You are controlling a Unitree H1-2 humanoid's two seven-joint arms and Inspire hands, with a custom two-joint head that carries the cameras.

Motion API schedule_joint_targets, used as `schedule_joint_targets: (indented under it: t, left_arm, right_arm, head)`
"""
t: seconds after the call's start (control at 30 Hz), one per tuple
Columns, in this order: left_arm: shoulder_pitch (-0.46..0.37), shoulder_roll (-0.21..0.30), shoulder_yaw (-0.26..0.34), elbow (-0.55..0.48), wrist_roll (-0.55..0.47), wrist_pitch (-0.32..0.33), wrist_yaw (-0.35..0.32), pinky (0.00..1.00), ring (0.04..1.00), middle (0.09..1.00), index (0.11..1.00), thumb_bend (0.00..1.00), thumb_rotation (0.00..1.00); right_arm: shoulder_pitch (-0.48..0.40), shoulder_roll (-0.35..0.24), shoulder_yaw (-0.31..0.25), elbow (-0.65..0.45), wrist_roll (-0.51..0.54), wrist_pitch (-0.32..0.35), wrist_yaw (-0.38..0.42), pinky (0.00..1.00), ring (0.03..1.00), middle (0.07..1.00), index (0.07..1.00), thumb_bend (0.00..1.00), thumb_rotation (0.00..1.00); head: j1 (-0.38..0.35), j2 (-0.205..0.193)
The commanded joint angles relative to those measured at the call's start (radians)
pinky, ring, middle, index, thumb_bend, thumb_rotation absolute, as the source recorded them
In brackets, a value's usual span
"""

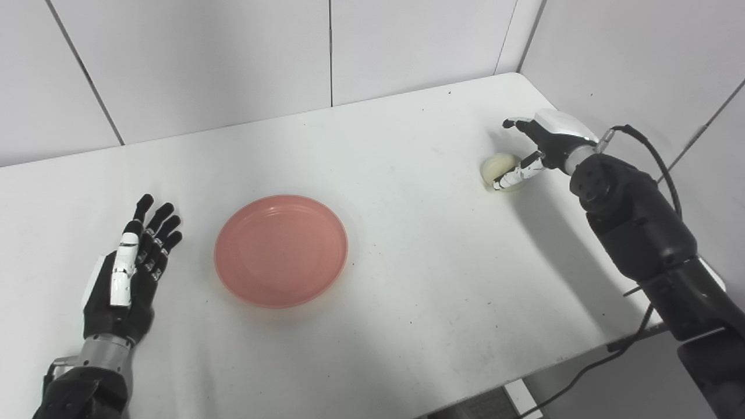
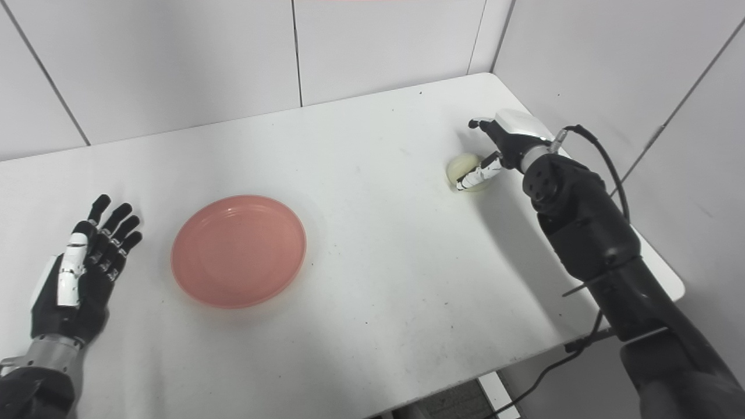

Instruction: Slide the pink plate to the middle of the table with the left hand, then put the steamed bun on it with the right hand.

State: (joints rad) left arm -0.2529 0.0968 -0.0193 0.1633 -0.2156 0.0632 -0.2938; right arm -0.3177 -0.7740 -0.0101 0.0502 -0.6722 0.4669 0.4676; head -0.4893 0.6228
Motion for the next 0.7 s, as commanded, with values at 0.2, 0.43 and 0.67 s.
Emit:
schedule_joint_targets:
  t: [0.2, 0.43, 0.67]
  left_arm:
    - [0.007, 0.014, 0.003, -0.015, -0.008, 0.04, -0.004, 0.95, 0.947, 0.953, 0.976, 0.39, 1.0]
    - [0.008, 0.014, 0.006, -0.02, -0.009, 0.045, -0.006, 0.95, 0.949, 0.95, 0.978, 0.38, 1.0]
    - [0.011, 0.013, 0.008, -0.034, -0.009, 0.06, -0.003, 0.95, 0.949, 0.949, 0.977, 0.38, 1.0]
  right_arm:
    - [-0.042, -0.014, -0.023, 0.004, -0.044, 0.002, 0.02, 0.73, 0.881, 0.933, 0.873, 0.9, 0.24]
    - [-0.059, 0.001, -0.01, 0.035, -0.087, 0.003, 0.049, 0.78, 0.9, 0.928, 0.883, 0.9, 0.27]
    - [-0.077, 0.011, 0.019, 0.067, -0.064, 0.0, 0.018, 0.75, 0.867, 0.911, 0.867, 0.9, 0.24]
  head:
    - [0.002, 0.008]
    - [0.002, 0.013]
    - [0.002, 0.018]
